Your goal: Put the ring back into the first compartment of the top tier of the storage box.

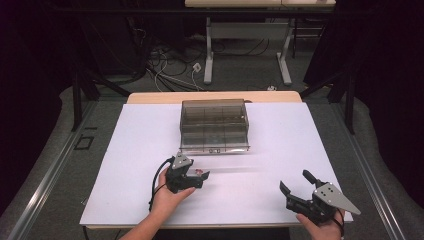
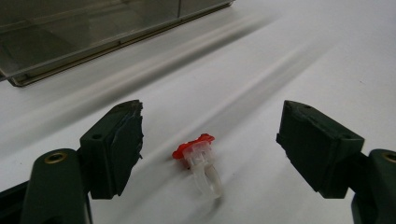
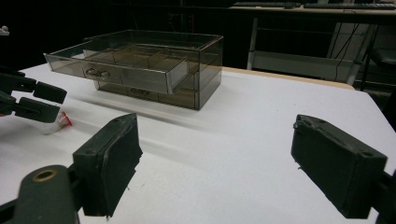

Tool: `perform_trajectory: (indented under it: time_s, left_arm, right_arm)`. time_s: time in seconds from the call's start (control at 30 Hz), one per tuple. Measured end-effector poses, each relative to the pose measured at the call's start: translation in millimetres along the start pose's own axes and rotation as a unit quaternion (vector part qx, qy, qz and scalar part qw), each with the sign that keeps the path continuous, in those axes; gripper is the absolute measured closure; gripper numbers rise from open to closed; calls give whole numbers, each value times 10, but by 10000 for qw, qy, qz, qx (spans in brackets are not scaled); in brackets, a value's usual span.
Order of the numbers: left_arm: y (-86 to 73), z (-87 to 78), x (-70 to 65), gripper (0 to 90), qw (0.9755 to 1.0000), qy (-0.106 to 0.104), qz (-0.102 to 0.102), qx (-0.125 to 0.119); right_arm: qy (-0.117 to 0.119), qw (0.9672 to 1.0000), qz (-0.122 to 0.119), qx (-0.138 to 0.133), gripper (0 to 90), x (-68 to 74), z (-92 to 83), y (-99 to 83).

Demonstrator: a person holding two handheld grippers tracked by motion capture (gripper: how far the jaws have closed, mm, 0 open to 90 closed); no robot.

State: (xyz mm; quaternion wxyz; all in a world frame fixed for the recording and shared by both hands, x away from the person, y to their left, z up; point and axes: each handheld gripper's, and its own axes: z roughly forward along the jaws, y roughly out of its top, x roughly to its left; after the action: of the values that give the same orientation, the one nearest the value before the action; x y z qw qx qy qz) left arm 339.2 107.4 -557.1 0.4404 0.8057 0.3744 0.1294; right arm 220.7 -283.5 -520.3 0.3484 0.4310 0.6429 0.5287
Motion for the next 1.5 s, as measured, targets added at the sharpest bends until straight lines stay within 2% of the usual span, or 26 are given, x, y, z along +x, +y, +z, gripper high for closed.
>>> perform_trajectory:
  time_s: [0.17,0.33,0.6,0.63,0.7,0.83,1.2,1.5]
  left_arm:
    - [-5,46,-2,252,10000,-25,-52,82]
    - [-4,80,-6,281,9998,-51,39,192]
    - [-6,123,2,312,9993,-13,19,385]
    - [-8,133,-3,321,9991,-9,-38,433]
    - [-6,133,3,335,9989,10,17,469]
    - [-4,135,-1,370,9986,16,-4,534]
    - [-4,130,17,457,9983,30,-16,587]
    - [-4,117,12,549,9980,11,-105,616]
  right_arm:
    - [6,10000,6,12,147,-3,3,-1]
    - [8,10000,-5,9,147,-2,1,-1]
    - [23,10000,-19,9,147,-3,-3,-1]
    - [21,10000,-20,16,147,0,-2,-1]
    - [30,10000,-22,21,147,2,-1,0]
    - [28,10000,-17,16,147,1,-2,0]
    - [41,10000,-17,16,147,-1,-3,0]
    - [44,10000,-24,27,147,0,-1,1]
